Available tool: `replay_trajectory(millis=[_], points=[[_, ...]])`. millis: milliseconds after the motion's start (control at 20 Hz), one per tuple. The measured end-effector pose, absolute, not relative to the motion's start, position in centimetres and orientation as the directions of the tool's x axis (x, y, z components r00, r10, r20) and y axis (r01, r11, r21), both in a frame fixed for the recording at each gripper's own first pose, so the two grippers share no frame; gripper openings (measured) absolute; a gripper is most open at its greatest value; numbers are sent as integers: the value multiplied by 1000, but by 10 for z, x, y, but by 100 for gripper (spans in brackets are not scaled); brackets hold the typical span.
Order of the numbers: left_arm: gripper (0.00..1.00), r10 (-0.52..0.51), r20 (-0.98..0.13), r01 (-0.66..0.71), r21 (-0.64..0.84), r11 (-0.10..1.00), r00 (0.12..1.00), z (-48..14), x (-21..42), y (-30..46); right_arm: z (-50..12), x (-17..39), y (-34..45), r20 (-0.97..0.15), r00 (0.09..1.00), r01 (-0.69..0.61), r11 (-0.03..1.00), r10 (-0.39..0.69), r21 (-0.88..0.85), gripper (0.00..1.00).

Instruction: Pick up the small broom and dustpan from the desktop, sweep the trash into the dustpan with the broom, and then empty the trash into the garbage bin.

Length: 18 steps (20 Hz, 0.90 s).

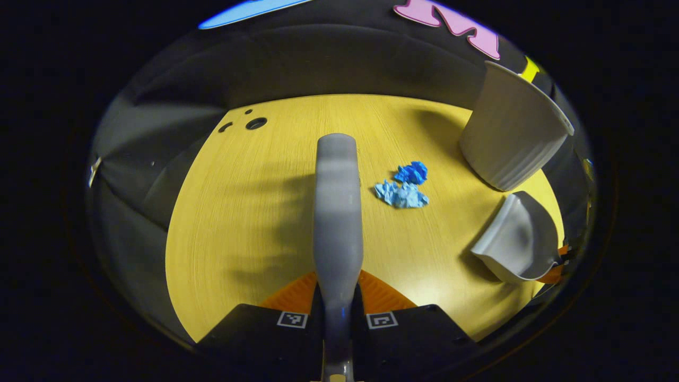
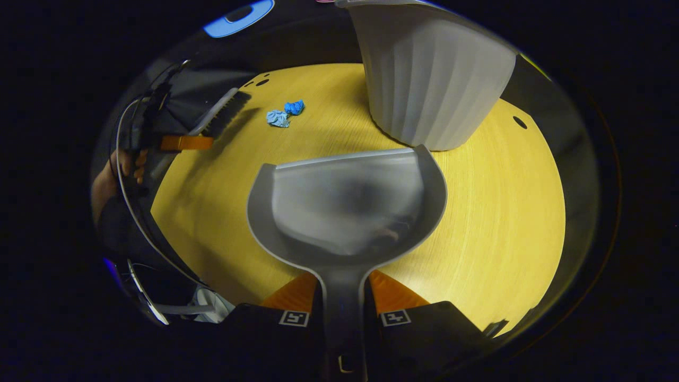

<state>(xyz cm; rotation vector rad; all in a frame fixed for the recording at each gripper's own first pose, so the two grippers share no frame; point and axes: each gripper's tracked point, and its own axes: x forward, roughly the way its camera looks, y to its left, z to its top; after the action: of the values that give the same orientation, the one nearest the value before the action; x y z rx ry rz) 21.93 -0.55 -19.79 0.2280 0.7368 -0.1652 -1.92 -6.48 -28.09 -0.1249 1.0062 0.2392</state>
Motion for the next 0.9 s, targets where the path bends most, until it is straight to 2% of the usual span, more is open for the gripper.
replay_trajectory(millis=[100, 150, 500, 600, 650, 850, 900], points=[[22, -43, -658, 256, 232, 938, 752, -191, 251, -7, -282, -20, -70, -851, 505, -283, 959, 142, -8, 34], [26, -44, -659, 285, 264, 921, 751, -190, 262, -11, -282, -20, -70, -853, 501, -291, 957, 148, -5, 34], [26, -59, -731, 537, 441, 720, 679, -196, 303, -33, -286, -20, -63, -853, 491, -346, 938, 175, -7, 34], [29, -61, -758, 590, 451, 670, 649, -204, 303, -43, -288, -19, -61, -855, 485, -362, 932, 183, -5, 34], [26, -69, -769, 616, 451, 646, 636, -207, 300, -50, -290, -17, -60, -855, 485, -371, 929, 186, -8, 34], [26, -121, -793, 710, 452, 540, 597, -214, 280, -83, -292, -19, -58, -856, 477, -401, 916, 198, -11, 34], [29, -128, -802, 732, 452, 511, 584, -218, 272, -91, -289, -17, -59, -855, 477, -405, 914, 202, -10, 34]])
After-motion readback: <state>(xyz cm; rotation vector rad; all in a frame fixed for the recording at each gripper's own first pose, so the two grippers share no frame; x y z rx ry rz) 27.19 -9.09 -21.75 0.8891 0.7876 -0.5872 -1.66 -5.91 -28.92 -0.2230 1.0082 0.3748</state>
